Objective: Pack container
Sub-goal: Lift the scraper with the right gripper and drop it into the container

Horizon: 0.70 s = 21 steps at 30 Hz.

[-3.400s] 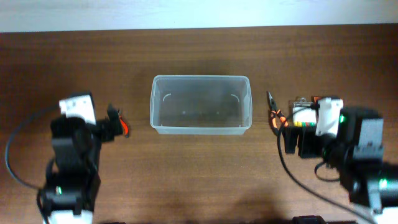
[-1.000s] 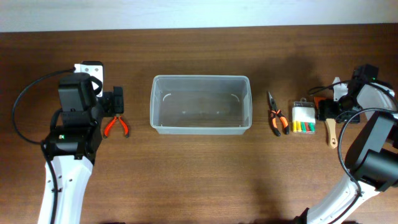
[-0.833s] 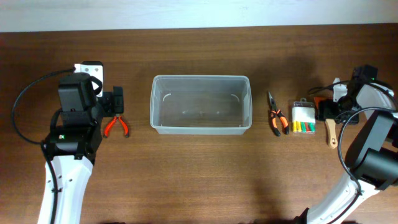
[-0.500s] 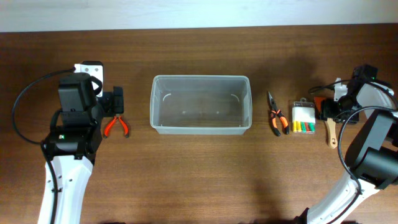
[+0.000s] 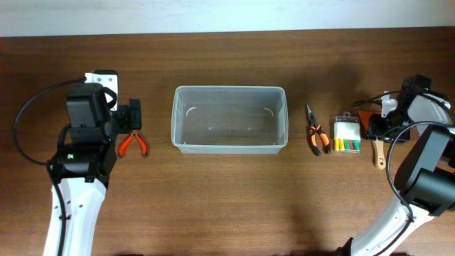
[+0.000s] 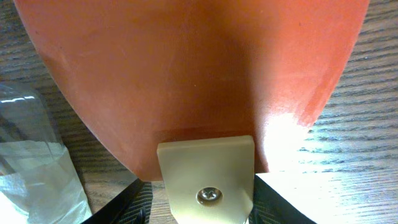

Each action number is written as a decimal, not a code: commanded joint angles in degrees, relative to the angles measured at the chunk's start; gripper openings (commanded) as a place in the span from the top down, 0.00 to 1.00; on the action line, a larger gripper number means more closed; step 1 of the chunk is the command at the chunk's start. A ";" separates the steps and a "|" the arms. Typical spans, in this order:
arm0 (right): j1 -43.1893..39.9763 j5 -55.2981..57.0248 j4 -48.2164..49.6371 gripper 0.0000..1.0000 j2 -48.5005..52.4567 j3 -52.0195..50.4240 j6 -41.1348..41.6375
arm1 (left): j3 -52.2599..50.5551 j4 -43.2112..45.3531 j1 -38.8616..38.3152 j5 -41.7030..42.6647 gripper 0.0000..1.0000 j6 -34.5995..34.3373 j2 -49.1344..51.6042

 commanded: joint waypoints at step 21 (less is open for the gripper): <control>0.00 -1.75 -9.31 0.79 1.99 5.88 0.94 | 1.11 0.11 0.17 0.04 0.01 1.11 0.13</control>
